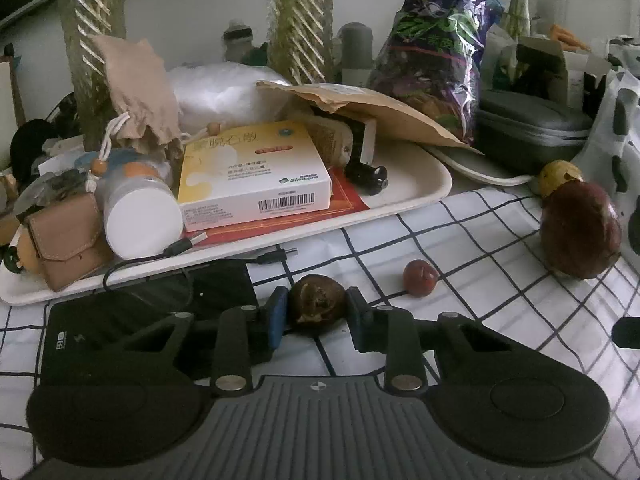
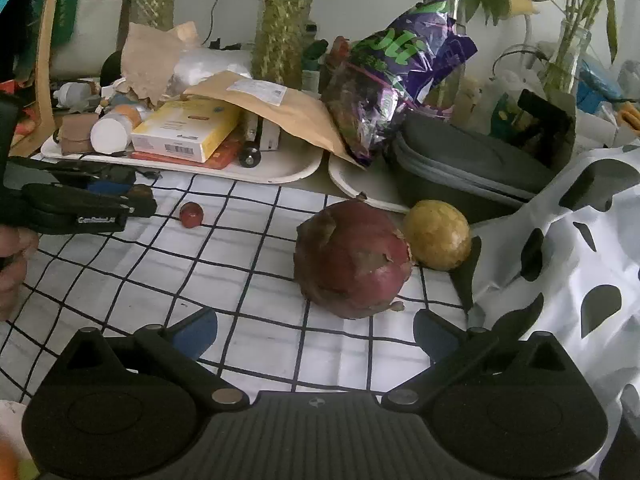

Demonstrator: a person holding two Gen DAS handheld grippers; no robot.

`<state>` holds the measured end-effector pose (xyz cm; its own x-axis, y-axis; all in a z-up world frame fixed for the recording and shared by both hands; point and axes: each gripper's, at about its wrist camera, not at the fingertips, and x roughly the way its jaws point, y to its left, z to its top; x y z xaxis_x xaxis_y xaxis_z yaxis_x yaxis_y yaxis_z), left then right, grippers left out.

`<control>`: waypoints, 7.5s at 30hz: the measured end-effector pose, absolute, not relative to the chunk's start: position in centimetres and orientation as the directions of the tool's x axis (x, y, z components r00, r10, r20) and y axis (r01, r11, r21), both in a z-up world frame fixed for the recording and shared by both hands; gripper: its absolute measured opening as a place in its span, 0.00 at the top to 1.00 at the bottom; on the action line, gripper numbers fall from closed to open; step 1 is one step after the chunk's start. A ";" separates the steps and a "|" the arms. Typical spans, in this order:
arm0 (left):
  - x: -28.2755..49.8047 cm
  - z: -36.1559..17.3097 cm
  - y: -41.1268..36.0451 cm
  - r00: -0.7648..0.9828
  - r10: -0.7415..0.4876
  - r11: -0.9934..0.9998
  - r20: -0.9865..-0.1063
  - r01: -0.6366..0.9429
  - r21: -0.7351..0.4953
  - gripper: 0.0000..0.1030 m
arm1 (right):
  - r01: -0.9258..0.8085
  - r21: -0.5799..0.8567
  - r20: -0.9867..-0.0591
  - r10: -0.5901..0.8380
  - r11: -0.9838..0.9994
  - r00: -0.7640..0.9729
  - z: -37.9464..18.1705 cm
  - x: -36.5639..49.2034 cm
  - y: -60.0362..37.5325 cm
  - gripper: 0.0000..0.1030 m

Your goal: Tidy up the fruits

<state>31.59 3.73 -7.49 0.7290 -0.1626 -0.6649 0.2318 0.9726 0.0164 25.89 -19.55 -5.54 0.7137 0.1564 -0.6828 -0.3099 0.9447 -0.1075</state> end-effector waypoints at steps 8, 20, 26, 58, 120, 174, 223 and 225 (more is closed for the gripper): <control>31.5 -7.3 3.9 0.725 -0.170 0.973 -0.667 0.230 0.002 0.71 | -0.279 -0.119 -0.678 0.127 0.953 0.724 -5.9 27.0 -20.2 0.00; 31.4 -7.0 3.6 0.732 -0.174 0.971 -0.658 0.241 0.011 0.71 | -0.249 -0.102 -0.629 0.131 0.963 0.766 -6.6 29.8 -21.3 0.00; 31.4 -6.9 3.7 0.732 -0.179 0.970 -0.658 0.242 0.005 0.71 | -0.273 -0.067 -0.620 0.175 0.960 0.765 -7.4 31.1 -21.2 0.00; 26.9 -4.4 4.2 0.742 -0.206 0.968 -0.638 0.248 -0.025 0.71 | -0.319 0.039 -0.569 0.284 0.947 0.772 -4.5 28.0 -21.7 0.28; 5.8 -3.5 -2.2 0.583 -0.404 0.867 -0.705 0.490 -0.092 0.61 | -0.436 0.094 -0.651 0.387 0.895 0.653 -3.0 4.0 -21.9 0.27; -1.4 -0.1 0.5 0.641 -0.147 0.977 -0.753 0.212 -0.010 0.33 | -0.290 0.022 -0.777 0.199 0.957 0.597 -4.1 -0.9 -20.7 0.00; 0.1 -2.4 0.5 0.555 -0.072 0.981 -0.829 0.187 0.041 0.00 | -0.230 -0.015 -0.812 0.122 0.973 0.570 -4.8 -0.7 -20.5 0.00; 0.1 -2.4 0.5 0.555 -0.072 0.981 -0.829 0.189 0.042 0.00 | -0.230 -0.016 -0.813 0.122 0.973 0.570 -4.9 -0.7 -20.5 0.00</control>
